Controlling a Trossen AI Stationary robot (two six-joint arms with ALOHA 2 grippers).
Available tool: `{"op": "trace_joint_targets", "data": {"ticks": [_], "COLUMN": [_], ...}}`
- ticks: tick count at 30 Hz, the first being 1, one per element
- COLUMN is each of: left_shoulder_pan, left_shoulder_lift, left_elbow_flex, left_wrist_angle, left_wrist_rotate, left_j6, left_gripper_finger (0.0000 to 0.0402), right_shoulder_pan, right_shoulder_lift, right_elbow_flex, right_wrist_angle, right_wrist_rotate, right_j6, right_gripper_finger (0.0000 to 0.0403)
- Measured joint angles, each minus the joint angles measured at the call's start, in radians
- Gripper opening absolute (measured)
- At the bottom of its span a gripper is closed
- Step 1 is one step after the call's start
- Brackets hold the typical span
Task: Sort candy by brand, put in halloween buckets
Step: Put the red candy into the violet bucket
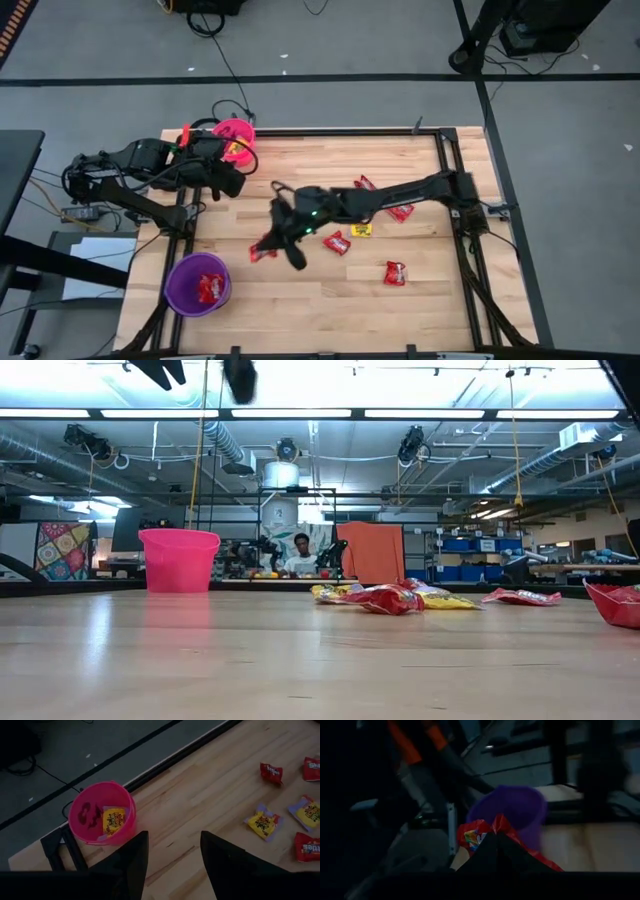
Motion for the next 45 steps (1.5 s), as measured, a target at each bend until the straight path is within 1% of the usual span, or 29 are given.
{"op": "trace_joint_targets", "data": {"ticks": [5,8,10,13,17,20,22,24,28,33,35,38,41,45], "left_shoulder_pan": [0.0,0.0,0.0,-0.002,-0.002,-0.002,-0.003,-0.004,-0.004,-0.004,-0.004,-0.004,-0.004,-0.004], "left_shoulder_lift": [0.0,-0.004,-0.007,-0.024,-0.091,-0.147,-0.179,-0.209,-0.217,-0.206,-0.204,-0.203,-0.206,-0.204], "left_elbow_flex": [0.0,0.0,0.004,0.047,0.126,0.169,0.172,0.172,0.159,0.151,0.151,0.151,0.151,0.151], "left_wrist_angle": [-0.01,-0.023,-0.038,-0.057,-0.044,-0.014,0.017,0.047,0.105,0.228,0.258,0.258,0.226,0.218], "left_wrist_rotate": [0.074,0.152,0.203,0.222,0.193,0.177,0.19,0.249,0.382,0.445,0.477,0.483,0.457,0.453], "left_j6": [0.003,0.026,0.025,0.025,0.027,0.01,-0.006,-0.002,0.052,0.146,0.153,0.138,0.119,0.079], "left_gripper_finger": [0.0186,0.0186,0.0186,0.0186,0.0186,0.0186,0.0186,0.0186,0.0186,0.0186,0.0186,0.0187,0.0188,0.0188], "right_shoulder_pan": [0.031,0.042,0.039,0.025,-0.012,-0.054,-0.08,-0.1,-0.137,-0.174,-0.184,-0.195,-0.204,-0.214], "right_shoulder_lift": [0.183,0.274,0.303,0.314,0.285,0.253,0.235,0.226,0.216,0.212,0.212,0.201,0.186,0.16], "right_elbow_flex": [0.256,0.4,0.478,0.553,0.562,0.563,0.564,0.564,0.563,0.563,0.563,0.563,0.563,0.563], "right_wrist_angle": [0.001,-0.014,-0.069,-0.195,-0.285,-0.294,-0.274,-0.253,-0.234,-0.163,-0.154,-0.168,-0.158,-0.155], "right_wrist_rotate": [-0.097,-0.127,-0.148,-0.121,-0.061,-0.036,-0.034,-0.034,-0.035,-0.059,-0.06,-0.064,-0.061,-0.023], "right_j6": [-0.004,0.0,-0.01,-0.099,-0.194,-0.218,-0.22,-0.22,-0.216,-0.17,-0.164,-0.166,-0.181,-0.221], "right_gripper_finger": [0.0002,0.0002,0.0002,0.0002,0.0002,0.0002,0.0002,0.0002,0.0002,0.0002,0.0002,0.0002,0.0002,0.0002]}}
